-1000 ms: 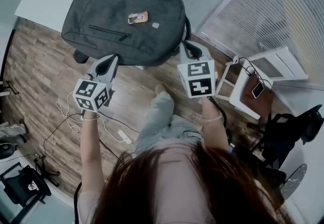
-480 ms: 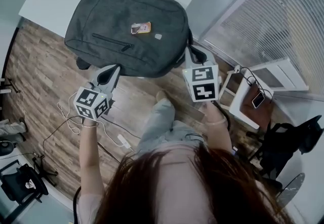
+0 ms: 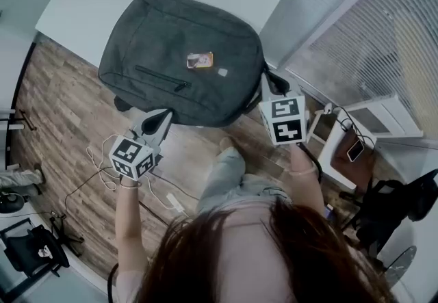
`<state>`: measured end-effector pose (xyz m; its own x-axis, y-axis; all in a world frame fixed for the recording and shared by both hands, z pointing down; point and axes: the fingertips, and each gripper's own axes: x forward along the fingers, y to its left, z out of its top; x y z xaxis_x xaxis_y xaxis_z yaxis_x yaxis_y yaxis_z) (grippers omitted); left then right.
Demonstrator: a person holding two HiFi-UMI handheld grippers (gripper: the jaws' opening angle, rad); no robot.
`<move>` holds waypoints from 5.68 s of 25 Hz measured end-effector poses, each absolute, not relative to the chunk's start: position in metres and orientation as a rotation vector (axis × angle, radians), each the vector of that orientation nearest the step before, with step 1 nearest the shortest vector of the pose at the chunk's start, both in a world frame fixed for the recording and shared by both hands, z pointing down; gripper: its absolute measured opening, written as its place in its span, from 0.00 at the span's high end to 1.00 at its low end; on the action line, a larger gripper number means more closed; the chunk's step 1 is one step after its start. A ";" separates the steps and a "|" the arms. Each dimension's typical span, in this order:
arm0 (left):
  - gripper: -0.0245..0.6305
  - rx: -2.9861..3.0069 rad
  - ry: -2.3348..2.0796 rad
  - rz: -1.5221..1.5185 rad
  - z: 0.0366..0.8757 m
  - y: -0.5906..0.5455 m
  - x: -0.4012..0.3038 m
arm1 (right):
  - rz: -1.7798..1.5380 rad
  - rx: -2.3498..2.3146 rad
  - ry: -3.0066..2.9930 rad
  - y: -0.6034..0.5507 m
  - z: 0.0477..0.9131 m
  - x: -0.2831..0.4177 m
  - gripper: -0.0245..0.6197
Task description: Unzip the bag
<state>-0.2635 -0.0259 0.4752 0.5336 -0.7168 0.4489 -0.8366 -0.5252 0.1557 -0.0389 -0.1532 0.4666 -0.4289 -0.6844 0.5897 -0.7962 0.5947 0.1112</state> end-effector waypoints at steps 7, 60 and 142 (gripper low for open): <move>0.96 2.423 -1.248 0.492 0.474 -0.029 -0.261 | 0.249 1.156 -2.235 -0.170 0.466 -0.037 0.95; 0.96 2.218 -1.669 0.487 0.410 -0.058 -0.216 | 0.316 0.476 -2.419 -0.190 0.469 -0.047 0.94; 0.88 2.202 -1.333 0.742 0.464 -0.123 -0.066 | 0.037 0.261 -2.504 -0.230 0.468 -0.047 0.95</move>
